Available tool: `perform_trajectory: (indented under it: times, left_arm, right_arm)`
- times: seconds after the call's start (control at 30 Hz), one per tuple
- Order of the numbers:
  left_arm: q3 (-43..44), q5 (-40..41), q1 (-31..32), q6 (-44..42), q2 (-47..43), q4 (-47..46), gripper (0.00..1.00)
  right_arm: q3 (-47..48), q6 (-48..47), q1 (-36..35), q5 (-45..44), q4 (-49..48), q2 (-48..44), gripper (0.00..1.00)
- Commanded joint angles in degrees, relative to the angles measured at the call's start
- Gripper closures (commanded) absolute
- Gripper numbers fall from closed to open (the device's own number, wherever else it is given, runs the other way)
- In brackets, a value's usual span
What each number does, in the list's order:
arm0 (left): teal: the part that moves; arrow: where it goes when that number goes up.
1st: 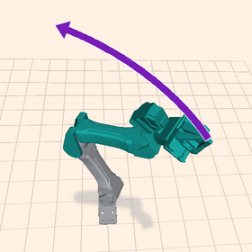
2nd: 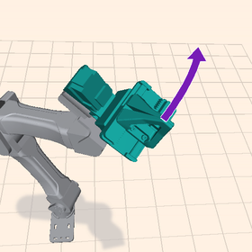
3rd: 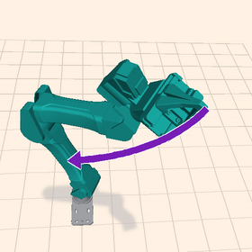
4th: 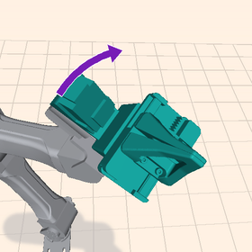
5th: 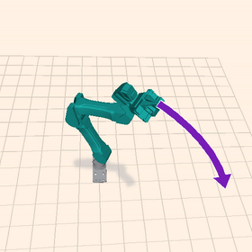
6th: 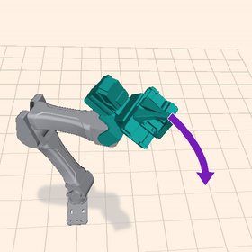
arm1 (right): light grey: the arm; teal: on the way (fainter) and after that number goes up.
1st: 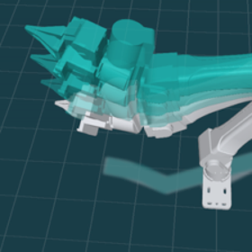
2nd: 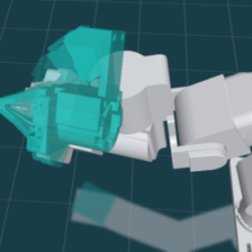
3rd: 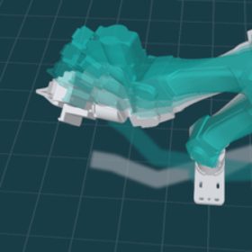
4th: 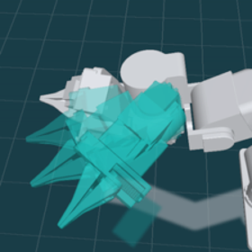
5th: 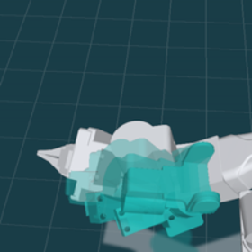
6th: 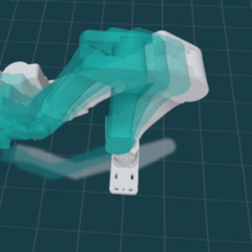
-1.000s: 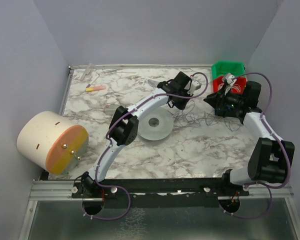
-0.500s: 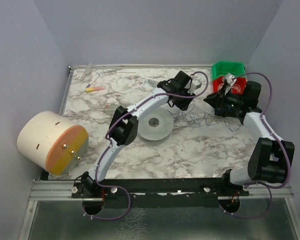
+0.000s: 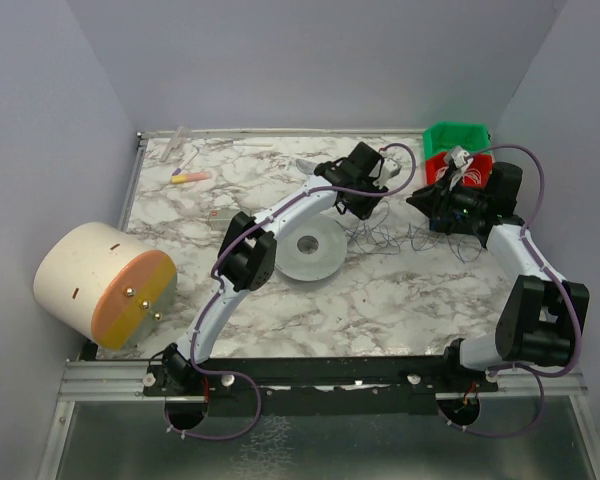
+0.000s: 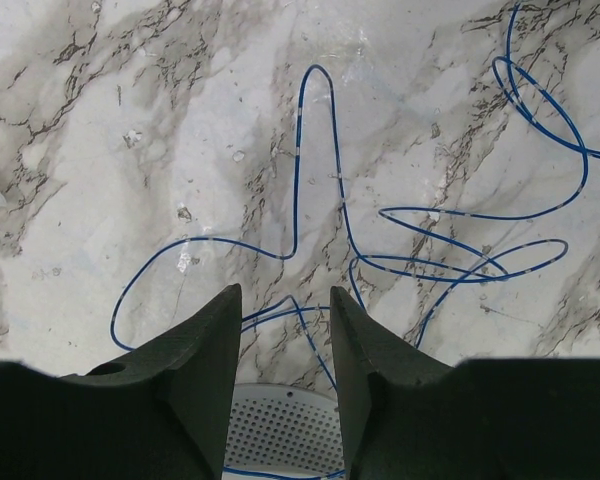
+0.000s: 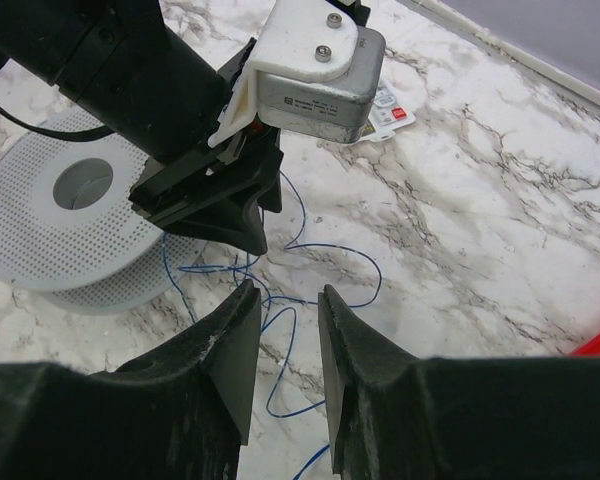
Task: Wrap the cables
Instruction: Adjust the cable at the center of the board.
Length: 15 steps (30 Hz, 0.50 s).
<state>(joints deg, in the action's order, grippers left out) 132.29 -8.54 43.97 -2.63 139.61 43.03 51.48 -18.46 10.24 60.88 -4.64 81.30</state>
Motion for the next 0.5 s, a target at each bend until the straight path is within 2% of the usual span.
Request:
perform_trajectory:
  times: [0.0, 0.3, 0.47]
  left_arm:
    - [-1.7, -0.9, 0.2, -1.0, -2.9, 1.8, 0.59]
    - [-2.9, -1.4, 0.2, -1.6, -4.2, 2.0, 0.58]
    - [-1.3, -0.7, 0.2, -0.8, -4.8, 1.4, 0.51]
  right_arm:
    - [1.1, 0.6, 0.4, 1.4, -1.0, -0.9, 0.66]
    - [1.0, 0.8, 0.5, 1.7, -1.2, -0.7, 0.66]
    - [1.1, 1.0, 0.4, 1.8, -1.2, -0.6, 0.66]
